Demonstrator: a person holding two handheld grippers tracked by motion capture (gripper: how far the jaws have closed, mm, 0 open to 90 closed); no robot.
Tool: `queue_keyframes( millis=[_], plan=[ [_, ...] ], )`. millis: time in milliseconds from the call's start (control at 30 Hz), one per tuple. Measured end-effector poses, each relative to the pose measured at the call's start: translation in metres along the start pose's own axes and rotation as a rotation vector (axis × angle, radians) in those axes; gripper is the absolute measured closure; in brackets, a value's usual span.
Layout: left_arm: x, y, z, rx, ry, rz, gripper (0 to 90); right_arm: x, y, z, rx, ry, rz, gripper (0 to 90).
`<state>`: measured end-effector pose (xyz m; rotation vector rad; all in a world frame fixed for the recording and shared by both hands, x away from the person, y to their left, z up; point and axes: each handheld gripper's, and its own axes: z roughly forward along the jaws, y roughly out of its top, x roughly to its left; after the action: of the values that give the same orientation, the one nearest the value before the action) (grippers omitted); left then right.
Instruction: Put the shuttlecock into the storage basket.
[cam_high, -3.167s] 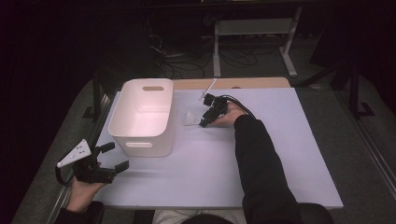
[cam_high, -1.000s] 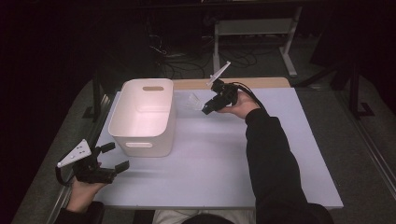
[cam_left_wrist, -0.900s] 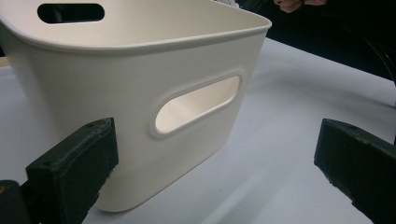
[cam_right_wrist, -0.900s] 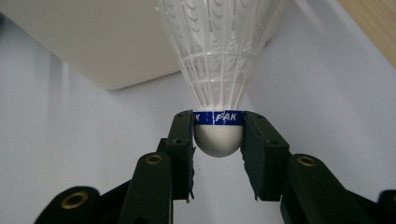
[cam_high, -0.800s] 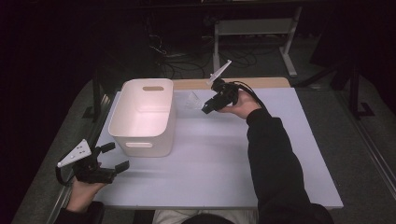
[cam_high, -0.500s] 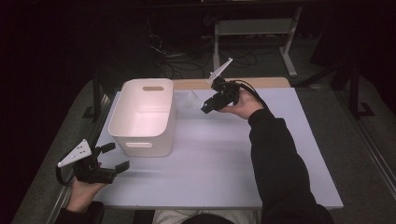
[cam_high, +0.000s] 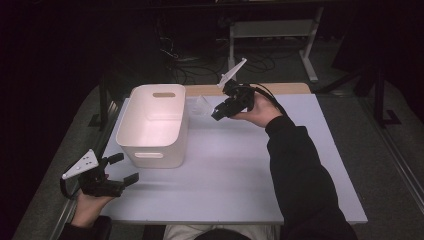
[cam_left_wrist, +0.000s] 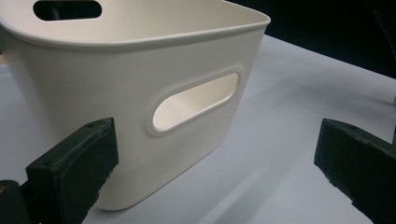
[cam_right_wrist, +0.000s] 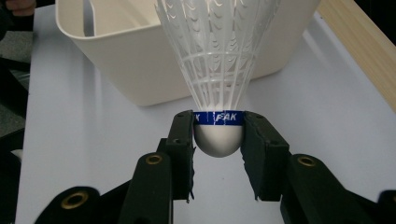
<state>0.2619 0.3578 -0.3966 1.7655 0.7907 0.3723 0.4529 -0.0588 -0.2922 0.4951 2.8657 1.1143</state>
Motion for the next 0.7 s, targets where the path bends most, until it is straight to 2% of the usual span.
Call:
queue_keyframes(
  millis=[233, 700],
  plan=[
    [0.0, 0.0, 0.0, -0.001, -0.001, 0.001, 0.0, 0.009, 0.011, -0.003, -0.017, 0.014, -0.018, 64.1],
    [0.0, 0.0, 0.001, 0.004, -0.001, 0.009, 0.0, 0.019, 0.028, -0.006, -0.026, 0.024, -0.049, 64.1]
  ],
)
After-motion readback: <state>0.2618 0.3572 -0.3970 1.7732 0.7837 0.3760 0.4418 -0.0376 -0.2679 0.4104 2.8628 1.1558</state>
